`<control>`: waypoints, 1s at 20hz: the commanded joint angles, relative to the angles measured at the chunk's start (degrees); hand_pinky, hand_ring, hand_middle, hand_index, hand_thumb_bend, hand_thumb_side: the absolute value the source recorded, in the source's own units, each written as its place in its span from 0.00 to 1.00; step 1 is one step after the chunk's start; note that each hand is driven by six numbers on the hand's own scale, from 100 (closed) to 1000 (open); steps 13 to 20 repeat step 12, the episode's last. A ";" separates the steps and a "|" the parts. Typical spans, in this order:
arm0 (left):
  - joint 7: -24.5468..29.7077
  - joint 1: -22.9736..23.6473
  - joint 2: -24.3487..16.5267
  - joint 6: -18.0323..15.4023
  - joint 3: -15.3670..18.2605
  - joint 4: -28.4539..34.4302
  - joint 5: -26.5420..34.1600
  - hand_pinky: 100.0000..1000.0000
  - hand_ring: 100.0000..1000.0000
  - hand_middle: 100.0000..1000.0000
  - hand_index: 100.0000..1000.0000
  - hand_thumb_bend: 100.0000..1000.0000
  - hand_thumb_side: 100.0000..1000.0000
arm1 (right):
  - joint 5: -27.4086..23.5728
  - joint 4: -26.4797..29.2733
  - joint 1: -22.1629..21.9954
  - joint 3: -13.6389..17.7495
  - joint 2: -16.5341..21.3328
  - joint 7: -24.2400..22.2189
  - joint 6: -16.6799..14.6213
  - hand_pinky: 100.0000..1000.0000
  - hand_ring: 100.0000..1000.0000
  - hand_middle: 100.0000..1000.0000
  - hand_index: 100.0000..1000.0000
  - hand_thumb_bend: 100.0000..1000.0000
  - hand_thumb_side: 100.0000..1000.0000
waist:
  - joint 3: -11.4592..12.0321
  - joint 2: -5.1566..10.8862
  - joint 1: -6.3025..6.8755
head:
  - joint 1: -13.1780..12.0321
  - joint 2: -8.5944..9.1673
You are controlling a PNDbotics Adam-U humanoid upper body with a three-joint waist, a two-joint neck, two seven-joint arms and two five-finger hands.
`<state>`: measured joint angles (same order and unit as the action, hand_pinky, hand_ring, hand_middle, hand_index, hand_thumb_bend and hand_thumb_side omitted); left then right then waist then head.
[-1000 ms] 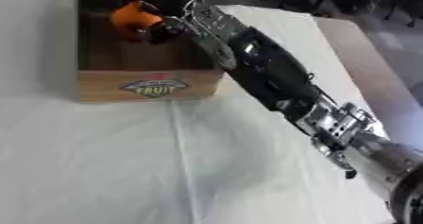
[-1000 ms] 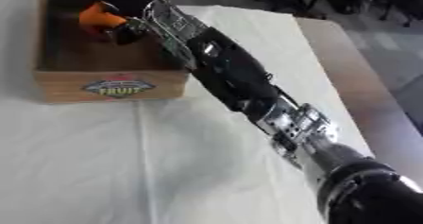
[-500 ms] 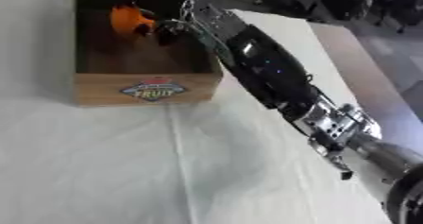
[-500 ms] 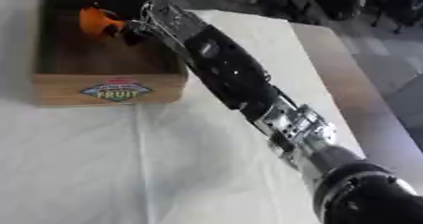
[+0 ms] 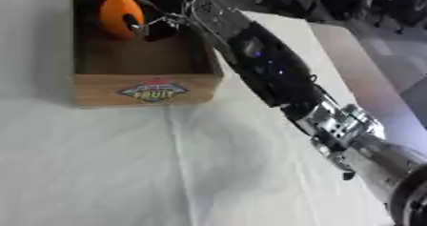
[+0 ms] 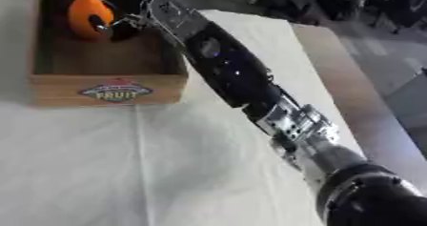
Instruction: Pick up objects on the table and place them in the box.
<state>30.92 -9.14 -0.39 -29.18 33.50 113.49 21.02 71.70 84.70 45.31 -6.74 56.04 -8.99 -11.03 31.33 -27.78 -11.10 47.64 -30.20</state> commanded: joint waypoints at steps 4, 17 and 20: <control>-0.56 0.16 -0.73 0.60 0.67 1.10 -0.61 0.36 0.47 0.54 0.55 0.06 0.71 | -2.96 3.91 -0.01 1.87 3.17 0.00 1.01 0.81 0.91 0.87 0.98 0.02 0.62 | -0.86 2.45 0.78 | 0.46 -0.92; -1.68 0.11 -1.46 1.83 0.89 1.10 -0.37 0.36 0.47 0.54 0.55 0.05 0.71 | -9.33 11.09 -3.61 3.89 3.81 -0.43 5.14 0.82 0.87 0.84 0.97 0.00 0.63 | -2.32 4.39 1.63 | 0.19 -1.42; -1.68 0.11 -1.46 1.83 0.89 1.10 -0.37 0.36 0.47 0.54 0.55 0.05 0.71 | -9.33 11.09 -3.61 3.89 3.81 -0.43 5.14 0.82 0.87 0.84 0.97 0.00 0.63 | -2.32 4.39 1.63 | 0.19 -1.42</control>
